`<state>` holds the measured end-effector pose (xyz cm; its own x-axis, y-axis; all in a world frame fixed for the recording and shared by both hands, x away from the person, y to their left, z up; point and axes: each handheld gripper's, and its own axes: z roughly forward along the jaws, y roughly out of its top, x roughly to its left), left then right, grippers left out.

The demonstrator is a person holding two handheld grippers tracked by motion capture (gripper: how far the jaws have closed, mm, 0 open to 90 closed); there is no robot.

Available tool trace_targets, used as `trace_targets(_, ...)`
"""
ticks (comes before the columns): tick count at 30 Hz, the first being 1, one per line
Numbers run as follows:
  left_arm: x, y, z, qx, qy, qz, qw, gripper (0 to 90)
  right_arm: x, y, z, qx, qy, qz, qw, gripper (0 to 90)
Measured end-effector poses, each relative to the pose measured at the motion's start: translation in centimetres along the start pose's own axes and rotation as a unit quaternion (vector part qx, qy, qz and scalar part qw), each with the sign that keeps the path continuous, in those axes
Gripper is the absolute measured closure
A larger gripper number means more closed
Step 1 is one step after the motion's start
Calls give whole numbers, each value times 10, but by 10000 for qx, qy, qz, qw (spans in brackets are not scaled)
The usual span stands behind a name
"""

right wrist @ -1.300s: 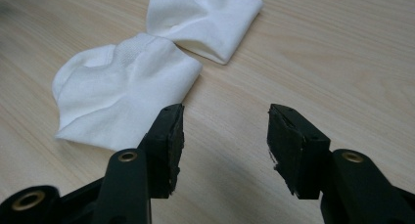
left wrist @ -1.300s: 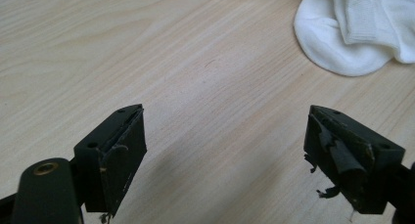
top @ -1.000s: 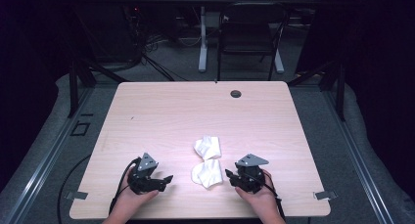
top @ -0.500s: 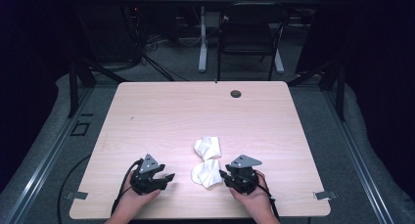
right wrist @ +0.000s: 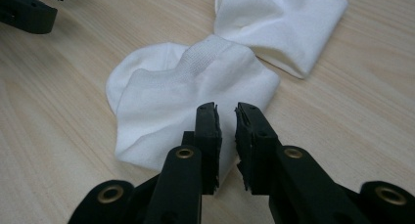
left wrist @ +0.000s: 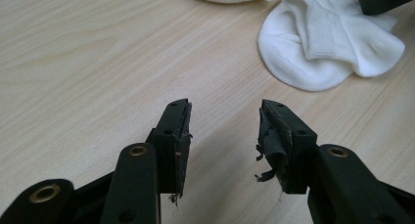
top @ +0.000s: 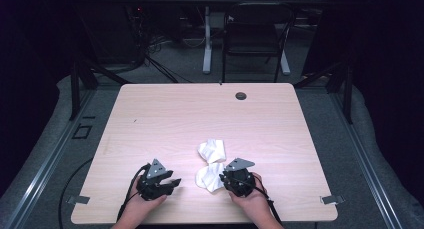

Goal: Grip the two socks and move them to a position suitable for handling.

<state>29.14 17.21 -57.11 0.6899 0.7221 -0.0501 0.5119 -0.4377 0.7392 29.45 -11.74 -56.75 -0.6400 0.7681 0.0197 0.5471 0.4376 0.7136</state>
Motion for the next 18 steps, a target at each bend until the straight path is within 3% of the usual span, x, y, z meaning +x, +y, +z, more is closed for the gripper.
trace_targets(6,1,0,-2,-31,-64,-26,10000,568,5,2,10,220,96,-13,9997,860)
trace_targets(18,3,1,-3,-24,-104,-159,9998,571,17,-3,10,106,384,-185,9990,880)
